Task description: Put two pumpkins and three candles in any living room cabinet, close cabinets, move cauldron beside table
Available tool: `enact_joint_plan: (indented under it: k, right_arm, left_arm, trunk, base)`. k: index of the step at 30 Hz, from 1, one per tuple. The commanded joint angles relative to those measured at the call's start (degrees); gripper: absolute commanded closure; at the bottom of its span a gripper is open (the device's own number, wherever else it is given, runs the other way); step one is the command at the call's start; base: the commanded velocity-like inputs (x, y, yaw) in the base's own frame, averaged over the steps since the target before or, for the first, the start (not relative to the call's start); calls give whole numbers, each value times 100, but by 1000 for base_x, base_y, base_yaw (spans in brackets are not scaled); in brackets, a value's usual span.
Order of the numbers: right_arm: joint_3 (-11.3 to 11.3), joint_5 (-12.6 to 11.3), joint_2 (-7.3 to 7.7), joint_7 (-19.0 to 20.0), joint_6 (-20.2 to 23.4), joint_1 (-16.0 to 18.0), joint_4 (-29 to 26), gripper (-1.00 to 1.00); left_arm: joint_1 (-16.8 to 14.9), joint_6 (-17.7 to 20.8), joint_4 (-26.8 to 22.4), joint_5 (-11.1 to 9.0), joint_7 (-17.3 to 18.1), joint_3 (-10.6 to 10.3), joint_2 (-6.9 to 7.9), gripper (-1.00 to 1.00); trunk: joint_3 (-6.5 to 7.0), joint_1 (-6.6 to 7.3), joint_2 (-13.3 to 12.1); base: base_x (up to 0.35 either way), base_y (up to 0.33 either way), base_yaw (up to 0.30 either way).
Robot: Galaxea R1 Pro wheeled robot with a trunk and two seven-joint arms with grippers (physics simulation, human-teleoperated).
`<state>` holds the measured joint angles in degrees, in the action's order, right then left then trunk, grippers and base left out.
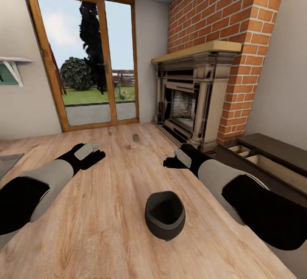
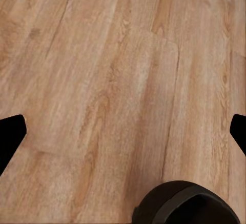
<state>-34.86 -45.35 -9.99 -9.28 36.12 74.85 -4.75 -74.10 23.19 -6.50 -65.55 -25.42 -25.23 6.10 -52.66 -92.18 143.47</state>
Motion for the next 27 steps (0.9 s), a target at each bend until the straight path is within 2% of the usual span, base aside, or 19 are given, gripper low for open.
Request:
enact_joint_plan:
  k: [1, 4, 6, 10, 27]
  right_arm:
    - [-35, -62, 0, -44, 20, 3, -9, -100]
    - [-89, -62, 0, -36, 18, 2, -9, -100]
    - [-272, -62, 0, 4, 3, -37, -9, -100]
    - [-344, -62, 0, 70, -44, -55, -9, -100]
    - [-369, -62, 0, 122, -52, -81, -9, -100]
  left_arm:
    - [0, 27, -18, -46, -37, -44, 5, -100]
    - [0, 27, -12, -46, -41, -44, 5, -100]
    - [0, 27, -2, -46, -42, -44, 5, -100]
    - [1, 24, 0, -46, -42, -44, 5, -100]
    - [9, 19, 0, -39, -38, -50, -4, -100]
  trunk:
    - [-6, 1, 3]
    - [-6, 1, 3]
    - [-6, 1, 3]
    - [-6, 1, 3]
    - [-6, 1, 3]
  base:
    - [-10, 134, 292]
    - [-5, 121, 292]
    - [-1, 37, 292]
    - [0, 12, 292]
    - [0, 0, 292]
